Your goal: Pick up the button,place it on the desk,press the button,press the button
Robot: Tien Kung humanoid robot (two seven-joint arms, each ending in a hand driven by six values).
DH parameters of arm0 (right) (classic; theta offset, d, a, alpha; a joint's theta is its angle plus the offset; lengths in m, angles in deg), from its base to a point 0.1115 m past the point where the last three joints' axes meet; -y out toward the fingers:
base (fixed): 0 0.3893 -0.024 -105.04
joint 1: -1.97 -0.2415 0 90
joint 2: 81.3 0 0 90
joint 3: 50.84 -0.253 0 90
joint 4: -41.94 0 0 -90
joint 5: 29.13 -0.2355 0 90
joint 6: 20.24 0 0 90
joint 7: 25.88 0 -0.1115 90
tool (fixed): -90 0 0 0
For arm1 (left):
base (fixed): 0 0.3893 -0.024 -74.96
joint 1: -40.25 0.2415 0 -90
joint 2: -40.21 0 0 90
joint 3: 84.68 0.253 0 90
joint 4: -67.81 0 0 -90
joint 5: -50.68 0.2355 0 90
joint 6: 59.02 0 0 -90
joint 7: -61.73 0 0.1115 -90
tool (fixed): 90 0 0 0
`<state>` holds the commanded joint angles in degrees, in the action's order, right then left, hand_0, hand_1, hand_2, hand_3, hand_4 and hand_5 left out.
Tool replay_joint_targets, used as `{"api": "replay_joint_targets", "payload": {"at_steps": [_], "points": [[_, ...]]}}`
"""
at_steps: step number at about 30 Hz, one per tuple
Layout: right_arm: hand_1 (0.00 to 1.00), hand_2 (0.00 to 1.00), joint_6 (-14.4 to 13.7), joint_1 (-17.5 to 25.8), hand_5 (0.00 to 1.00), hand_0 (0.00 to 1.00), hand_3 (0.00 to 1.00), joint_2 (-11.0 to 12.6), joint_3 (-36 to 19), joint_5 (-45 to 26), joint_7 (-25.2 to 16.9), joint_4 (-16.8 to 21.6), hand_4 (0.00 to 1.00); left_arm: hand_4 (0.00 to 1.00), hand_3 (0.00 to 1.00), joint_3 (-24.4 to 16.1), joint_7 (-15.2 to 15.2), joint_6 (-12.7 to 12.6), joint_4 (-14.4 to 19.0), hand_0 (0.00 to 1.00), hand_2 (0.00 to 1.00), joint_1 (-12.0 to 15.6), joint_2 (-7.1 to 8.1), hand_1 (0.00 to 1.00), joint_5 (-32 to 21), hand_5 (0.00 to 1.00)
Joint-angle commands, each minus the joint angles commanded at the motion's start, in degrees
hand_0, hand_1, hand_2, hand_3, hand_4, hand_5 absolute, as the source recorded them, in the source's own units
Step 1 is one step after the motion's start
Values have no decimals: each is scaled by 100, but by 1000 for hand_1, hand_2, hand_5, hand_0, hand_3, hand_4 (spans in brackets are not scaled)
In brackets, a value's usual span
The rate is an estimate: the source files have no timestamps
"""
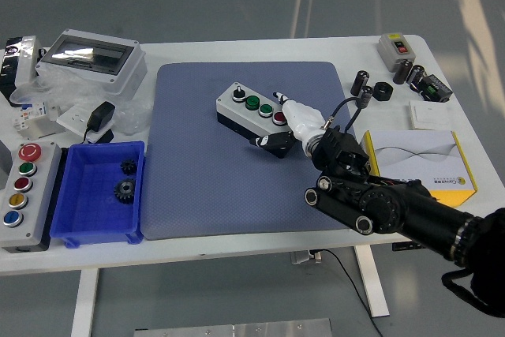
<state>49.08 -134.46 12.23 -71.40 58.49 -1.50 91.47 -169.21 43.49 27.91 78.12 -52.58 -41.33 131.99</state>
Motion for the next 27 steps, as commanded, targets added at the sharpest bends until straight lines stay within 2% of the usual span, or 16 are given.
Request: {"api": "replay_joint_targets", "payload": {"at_steps": [5,6,11,12,17,18,23,24,27], "points": [[605,735,-21,9,254,272,998,-2,59,-8,-17,-4,890,612,600,7,6,0,0,630,521,4,2,464,-6,222],[419,561,-31,12,99,141,908,0,66,-13,-32,-1,568,611,599,10,6,1,0,630,521,5,2,466,-8,223],[419,561,-45,36,99,141,908,13,115,-91,-190,12,568,611,599,34,14,2,0,630,521,14,-3,466,-32,223],[335,450,-43,42,2,87,637,17,123,-113,-241,15,132,604,599,42,17,3,0,630,521,15,-3,466,-40,223],[335,450,-6,78,2,87,637,107,75,-94,-621,142,132,604,599,62,28,0,0,630,521,27,-6,466,-71,223],[290,391,2,87,2,62,457,156,53,-61,-730,206,89,603,600,67,30,-1,0,631,523,31,-8,466,-80,221],[290,391,4,163,2,62,457,534,-100,124,-1274,667,89,603,600,87,40,-6,0,631,523,55,-22,466,-119,221],[225,290,15,186,2,34,280,622,-133,138,-1382,771,32,602,600,86,43,-5,0,630,522,58,-25,474,-119,221],[225,290,152,305,2,34,280,984,-260,53,-1799,1175,32,602,600,101,62,-7,0,630,522,64,-41,474,-141,221]]}}
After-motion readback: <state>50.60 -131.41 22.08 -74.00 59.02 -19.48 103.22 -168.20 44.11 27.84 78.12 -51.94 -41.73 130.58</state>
